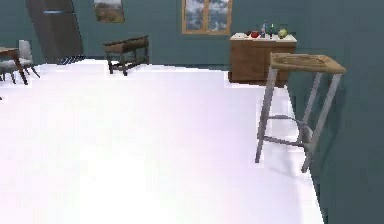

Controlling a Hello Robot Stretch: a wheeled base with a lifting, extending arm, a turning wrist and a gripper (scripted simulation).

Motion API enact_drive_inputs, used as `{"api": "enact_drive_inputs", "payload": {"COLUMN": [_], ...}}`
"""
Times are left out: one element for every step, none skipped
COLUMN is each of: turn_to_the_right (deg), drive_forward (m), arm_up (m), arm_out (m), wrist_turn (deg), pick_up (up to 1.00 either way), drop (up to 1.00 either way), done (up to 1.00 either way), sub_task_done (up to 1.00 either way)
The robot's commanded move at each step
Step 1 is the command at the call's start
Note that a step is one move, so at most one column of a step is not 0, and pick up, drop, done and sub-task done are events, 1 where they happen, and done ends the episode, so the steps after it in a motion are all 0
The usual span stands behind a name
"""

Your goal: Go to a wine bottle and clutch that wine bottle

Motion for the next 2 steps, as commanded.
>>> {"api": "enact_drive_inputs", "payload": {"turn_to_the_right": [0.0,0.0], "drive_forward": [1.0,0.55], "arm_up": [0.0,0.0], "arm_out": [0.0,0.0], "wrist_turn": [0.0,0.0], "pick_up": [0.0,0.0], "drop": [0.0,0.0], "done": [0.0,0.0], "sub_task_done": [0.0,0.0]}}
